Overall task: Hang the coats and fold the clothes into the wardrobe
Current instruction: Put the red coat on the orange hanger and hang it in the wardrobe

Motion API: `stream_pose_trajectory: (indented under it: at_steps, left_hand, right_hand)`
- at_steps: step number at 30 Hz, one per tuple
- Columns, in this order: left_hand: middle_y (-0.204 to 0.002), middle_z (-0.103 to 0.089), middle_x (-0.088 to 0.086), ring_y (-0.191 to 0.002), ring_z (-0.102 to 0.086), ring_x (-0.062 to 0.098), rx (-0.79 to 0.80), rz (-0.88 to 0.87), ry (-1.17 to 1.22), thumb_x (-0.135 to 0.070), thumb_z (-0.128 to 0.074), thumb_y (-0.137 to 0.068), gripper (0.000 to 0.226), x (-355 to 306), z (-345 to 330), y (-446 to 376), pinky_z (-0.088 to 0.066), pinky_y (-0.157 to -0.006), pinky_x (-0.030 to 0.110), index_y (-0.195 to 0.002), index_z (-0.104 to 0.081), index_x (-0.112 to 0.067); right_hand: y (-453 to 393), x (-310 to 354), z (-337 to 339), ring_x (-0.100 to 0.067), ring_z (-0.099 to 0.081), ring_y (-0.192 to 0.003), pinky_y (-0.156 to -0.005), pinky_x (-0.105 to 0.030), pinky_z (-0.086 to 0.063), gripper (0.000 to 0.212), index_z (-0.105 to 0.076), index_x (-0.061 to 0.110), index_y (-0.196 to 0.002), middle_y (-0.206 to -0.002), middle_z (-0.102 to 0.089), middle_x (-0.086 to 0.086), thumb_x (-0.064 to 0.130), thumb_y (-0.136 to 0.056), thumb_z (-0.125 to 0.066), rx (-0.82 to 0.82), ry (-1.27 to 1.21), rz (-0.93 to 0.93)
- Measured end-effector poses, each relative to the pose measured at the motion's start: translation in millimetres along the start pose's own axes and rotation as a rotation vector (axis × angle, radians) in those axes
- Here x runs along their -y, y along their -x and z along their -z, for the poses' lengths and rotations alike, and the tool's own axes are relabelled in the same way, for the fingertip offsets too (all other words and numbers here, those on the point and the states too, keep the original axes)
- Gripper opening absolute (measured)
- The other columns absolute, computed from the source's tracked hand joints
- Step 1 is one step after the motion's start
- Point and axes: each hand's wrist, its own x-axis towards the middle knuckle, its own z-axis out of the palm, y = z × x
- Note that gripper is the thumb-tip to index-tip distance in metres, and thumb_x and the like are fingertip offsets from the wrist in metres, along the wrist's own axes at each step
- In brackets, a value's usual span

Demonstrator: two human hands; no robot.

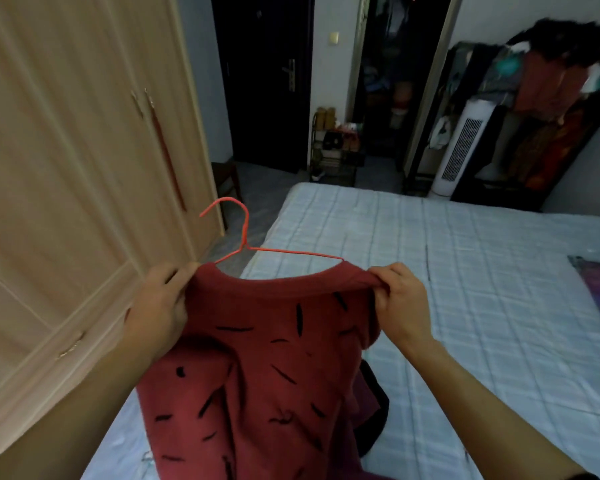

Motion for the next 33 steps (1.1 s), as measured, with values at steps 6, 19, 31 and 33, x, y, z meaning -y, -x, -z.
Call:
stream_pose_trajectory:
  at_steps: [6,19,31,33]
  left_hand:
    - [-0.094,-0.055,0.017,-0.085,-0.052,0.033,-0.025,-0.120,0.009,-0.009,-0.038,-0.090,0.042,-16,35,-27,-0.039,-0.077,0.035,-0.121,-0.064,0.001]
    - [-0.099,-0.057,0.012,-0.087,-0.050,0.027,-0.035,-0.386,-0.004,-0.014,-0.036,-0.096,0.039,-50,104,-55,-0.039,-0.078,0.030,-0.120,-0.064,-0.001]
    - [-0.101,-0.055,-0.007,-0.099,-0.053,-0.005,-0.024,-0.422,0.248,-0.011,-0.043,-0.098,0.034,-70,109,-53,-0.037,-0.089,0.008,-0.120,-0.064,0.003]
    - [-0.100,-0.059,0.001,-0.097,-0.055,0.000,-0.010,-0.437,0.255,-0.009,-0.043,-0.097,0.033,-73,108,-53,-0.039,-0.088,0.010,-0.120,-0.064,0.002]
  right_hand:
    - [-17,22,38,-0.010,-0.056,-0.073,-0.073,-0.003,-0.040,0.026,-0.077,0.010,-0.097,-0.085,-0.063,-0.001,-0.008,-0.083,-0.063,-0.117,-0.038,-0.034]
    - [-46,48,112,-0.006,-0.056,-0.079,-0.078,0.000,-0.036,0.026,-0.077,0.008,-0.100,-0.089,-0.064,0.000,-0.008,-0.083,-0.065,-0.338,-0.051,0.068]
    - [-45,37,121,-0.015,-0.063,-0.080,-0.077,-0.009,-0.043,0.012,-0.078,0.012,-0.098,-0.086,-0.068,-0.005,0.007,-0.088,-0.071,-0.124,-0.166,0.094]
    - [-44,37,121,-0.009,-0.061,-0.080,-0.073,-0.010,-0.043,0.013,-0.078,0.014,-0.097,-0.086,-0.068,-0.003,0.006,-0.090,-0.070,-0.016,-0.218,0.079]
